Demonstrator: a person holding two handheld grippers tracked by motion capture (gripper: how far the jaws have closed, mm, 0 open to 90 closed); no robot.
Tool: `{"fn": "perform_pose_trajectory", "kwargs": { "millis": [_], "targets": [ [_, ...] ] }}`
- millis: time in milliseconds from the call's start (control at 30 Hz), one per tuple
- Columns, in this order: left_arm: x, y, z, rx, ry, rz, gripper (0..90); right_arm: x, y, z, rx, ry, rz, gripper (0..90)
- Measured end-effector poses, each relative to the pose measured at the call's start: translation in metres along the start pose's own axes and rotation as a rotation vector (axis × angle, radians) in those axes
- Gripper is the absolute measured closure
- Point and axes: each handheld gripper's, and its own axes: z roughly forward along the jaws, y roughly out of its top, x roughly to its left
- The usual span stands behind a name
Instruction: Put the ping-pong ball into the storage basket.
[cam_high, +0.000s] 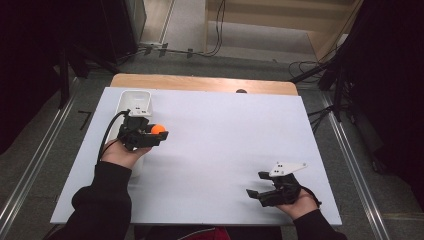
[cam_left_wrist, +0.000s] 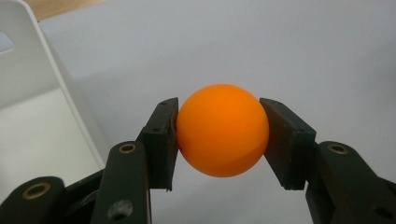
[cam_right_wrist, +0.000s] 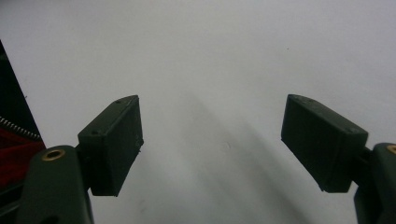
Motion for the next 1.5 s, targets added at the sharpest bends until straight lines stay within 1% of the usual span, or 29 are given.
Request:
{"fn": "perform_pose_trajectory", "kwargs": {
  "millis": [100,133,167,267,533,800,867,967,1167,1233,1367,1500],
  "targets": [
    [0.002,-0.001,-0.001,-0.003,0.011,-0.013,50.0,0.0,0.0,0.0,0.0,0.001,-0.003,19.3],
    [0.004,0.0,-0.002,0.003,0.012,-0.01,50.0,0.0,0.0,0.0,-0.001,0.001,-0.003,19.3],
    [0.004,-0.001,-0.002,-0.004,0.013,-0.019,50.0,0.0,0.0,0.0,0.0,0.001,-0.002,19.3],
    [0.007,-0.001,-0.004,-0.003,0.02,-0.025,50.0,0.0,0.0,0.0,0.004,-0.001,0.004,19.3],
    [0.013,-0.001,-0.009,-0.003,0.046,-0.026,50.0,0.0,0.0,0.0,0.001,-0.002,-0.001,19.3],
    [0.021,-0.003,-0.013,-0.013,0.059,-0.049,50.0,0.0,0.0,0.0,0.005,-0.002,0.002,19.3],
    [0.023,-0.003,-0.014,-0.008,0.066,-0.05,50.0,0.0,0.0,0.0,0.009,-0.002,0.002,19.3],
    [0.025,-0.003,-0.016,-0.013,0.074,-0.06,50.0,0.0,0.0,0.0,0.007,-0.002,-0.001,19.3],
    [0.029,-0.004,-0.018,-0.017,0.084,-0.069,50.0,0.0,0.0,0.0,0.004,-0.004,-0.002,19.3],
    [0.031,-0.004,-0.019,-0.011,0.085,-0.068,50.0,0.0,0.0,0.0,0.006,-0.002,0.001,19.3],
    [0.034,-0.005,-0.021,-0.01,0.103,-0.072,50.0,0.0,0.0,0.0,0.003,-0.002,-0.004,19.3],
    [0.038,-0.006,-0.023,-0.017,0.112,-0.085,50.0,0.0,0.0,0.0,0.007,-0.003,0.0,19.3]
  ]
}}
